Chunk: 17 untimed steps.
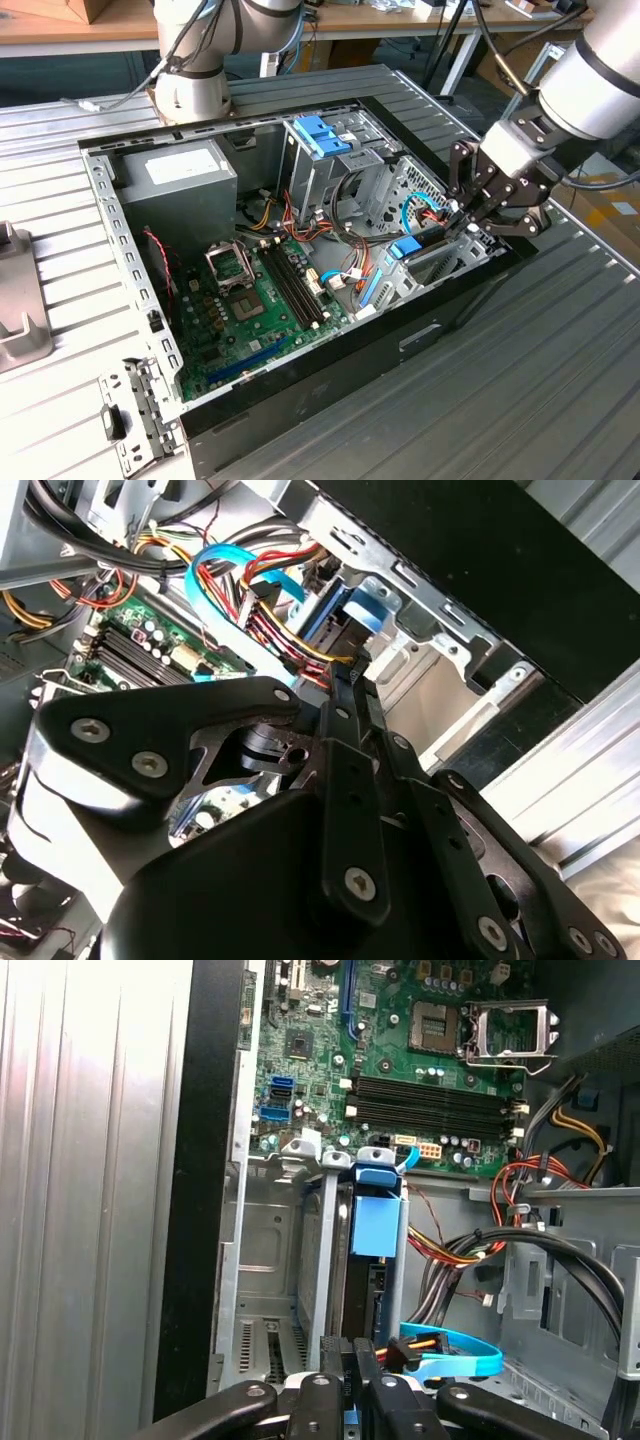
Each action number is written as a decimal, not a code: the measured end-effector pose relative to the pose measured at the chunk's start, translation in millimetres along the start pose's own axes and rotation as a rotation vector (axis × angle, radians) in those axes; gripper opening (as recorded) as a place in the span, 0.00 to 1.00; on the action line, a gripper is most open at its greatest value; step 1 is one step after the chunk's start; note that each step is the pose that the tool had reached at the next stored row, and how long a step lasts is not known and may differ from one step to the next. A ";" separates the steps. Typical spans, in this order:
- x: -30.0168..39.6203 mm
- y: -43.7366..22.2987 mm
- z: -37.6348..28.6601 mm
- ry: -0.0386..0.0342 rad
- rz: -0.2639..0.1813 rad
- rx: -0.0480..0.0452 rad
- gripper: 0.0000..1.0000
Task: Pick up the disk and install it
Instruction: 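Insert the first disk wire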
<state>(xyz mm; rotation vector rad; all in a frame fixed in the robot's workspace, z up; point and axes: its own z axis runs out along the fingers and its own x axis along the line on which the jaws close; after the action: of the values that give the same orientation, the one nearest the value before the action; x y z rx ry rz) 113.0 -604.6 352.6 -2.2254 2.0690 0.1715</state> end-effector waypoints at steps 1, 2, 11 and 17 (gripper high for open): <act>-0.7 -0.1 0.7 0.0001 0.001 0.0001 0.16; -1.5 -0.1 1.5 0.0000 0.001 0.0001 0.16; -9.0 -0.5 6.1 -0.0003 0.005 0.0008 0.16; -13.5 0.4 8.6 0.0001 0.009 0.0014 0.16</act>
<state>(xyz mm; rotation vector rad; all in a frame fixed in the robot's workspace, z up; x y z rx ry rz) 111.5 -590.0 346.1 -2.2153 2.0793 0.1707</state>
